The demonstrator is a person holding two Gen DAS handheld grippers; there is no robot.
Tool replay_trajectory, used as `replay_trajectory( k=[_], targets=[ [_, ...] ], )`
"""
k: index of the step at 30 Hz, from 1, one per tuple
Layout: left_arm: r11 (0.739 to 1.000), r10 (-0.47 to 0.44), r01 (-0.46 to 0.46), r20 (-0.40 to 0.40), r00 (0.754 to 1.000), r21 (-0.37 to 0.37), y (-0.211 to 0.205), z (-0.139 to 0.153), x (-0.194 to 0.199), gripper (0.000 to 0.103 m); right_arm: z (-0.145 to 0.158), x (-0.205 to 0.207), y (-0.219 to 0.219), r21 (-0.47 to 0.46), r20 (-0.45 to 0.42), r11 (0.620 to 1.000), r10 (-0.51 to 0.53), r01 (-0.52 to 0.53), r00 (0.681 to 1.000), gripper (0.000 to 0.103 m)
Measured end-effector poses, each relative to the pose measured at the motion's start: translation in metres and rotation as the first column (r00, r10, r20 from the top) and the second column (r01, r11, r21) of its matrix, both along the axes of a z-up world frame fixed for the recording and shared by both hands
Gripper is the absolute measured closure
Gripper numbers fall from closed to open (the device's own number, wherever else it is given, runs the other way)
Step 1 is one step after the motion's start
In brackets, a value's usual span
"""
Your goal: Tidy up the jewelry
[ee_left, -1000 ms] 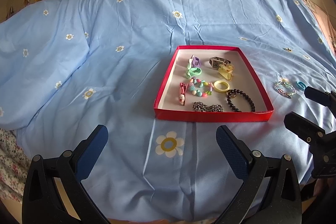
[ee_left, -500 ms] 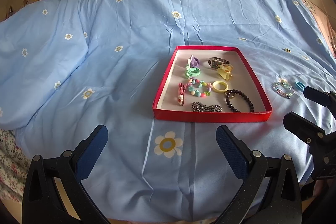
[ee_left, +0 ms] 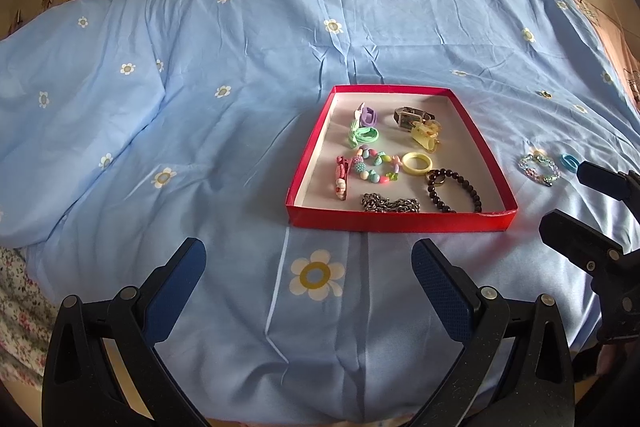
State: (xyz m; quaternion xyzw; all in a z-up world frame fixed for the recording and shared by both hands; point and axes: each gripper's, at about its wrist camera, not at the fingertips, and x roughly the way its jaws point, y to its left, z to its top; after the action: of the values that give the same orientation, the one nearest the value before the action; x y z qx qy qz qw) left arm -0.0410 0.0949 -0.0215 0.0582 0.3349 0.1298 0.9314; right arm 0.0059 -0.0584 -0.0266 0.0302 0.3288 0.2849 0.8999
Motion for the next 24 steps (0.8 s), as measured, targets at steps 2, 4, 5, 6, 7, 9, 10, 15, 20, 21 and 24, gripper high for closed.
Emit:
replay_trajectory(
  k=[2,4,5,6,7,9,10,15,20,21,24],
  targets=[
    [1.000,0.000,0.000,-0.002,1.000,-0.003,0.0004,-0.0010,0.0008,0.000,0.0003,0.0001,0.0001,0.001,-0.001,1.000,-0.001,0.001,1.000,0.000],
    [1.000,0.001,-0.001,-0.004,1.000,-0.003,0.0006,-0.0019,0.0018,0.000,0.0001,0.0002,0.0003,0.001,-0.003,1.000,0.000,0.000,1.000,0.000],
    [1.000,0.000,0.000,-0.005,1.000,-0.003,0.0004,-0.0025,0.0024,0.000,-0.0005,0.0003,-0.0003,0.001,-0.005,1.000,-0.001,0.001,1.000,0.000],
    [1.000,0.000,0.000,-0.006,1.000,-0.004,0.0001,-0.0030,0.0029,0.000,-0.0010,0.0005,-0.0001,0.000,-0.007,1.000,-0.001,0.001,1.000,0.000],
    [1.000,-0.001,0.001,-0.007,1.000,-0.005,0.0004,-0.0033,0.0034,0.000,-0.0016,0.0007,0.0000,-0.001,-0.009,1.000,-0.001,0.001,1.000,0.000],
    [1.000,-0.001,0.001,-0.009,1.000,-0.005,0.0002,-0.0037,0.0040,0.000,-0.0026,0.0009,-0.0010,-0.001,-0.013,1.000,-0.002,0.002,1.000,0.000],
    [1.000,-0.001,0.001,-0.010,1.000,-0.007,-0.0002,-0.0042,0.0044,0.000,-0.0030,0.0012,-0.0011,-0.001,-0.015,1.000,-0.002,0.002,1.000,0.000],
    [1.000,-0.001,0.001,-0.013,1.000,-0.010,0.0011,-0.0049,0.0051,0.000,-0.0039,0.0021,-0.0013,0.002,-0.021,1.000,-0.004,0.004,1.000,0.000],
    [1.000,-0.004,0.004,-0.016,1.000,-0.012,0.0010,-0.0072,0.0080,0.000,-0.0049,0.0030,-0.0017,0.002,-0.027,1.000,-0.005,0.005,1.000,0.000],
    [1.000,-0.005,0.005,-0.017,1.000,-0.012,0.0007,-0.0073,0.0082,0.000,-0.0051,0.0032,-0.0017,0.002,-0.028,1.000,-0.005,0.005,1.000,0.000],
    [1.000,-0.005,0.005,-0.017,1.000,-0.014,0.0005,-0.0076,0.0092,0.000,-0.0060,0.0050,-0.0025,0.005,-0.032,1.000,-0.007,0.008,0.999,0.000]
  ],
)
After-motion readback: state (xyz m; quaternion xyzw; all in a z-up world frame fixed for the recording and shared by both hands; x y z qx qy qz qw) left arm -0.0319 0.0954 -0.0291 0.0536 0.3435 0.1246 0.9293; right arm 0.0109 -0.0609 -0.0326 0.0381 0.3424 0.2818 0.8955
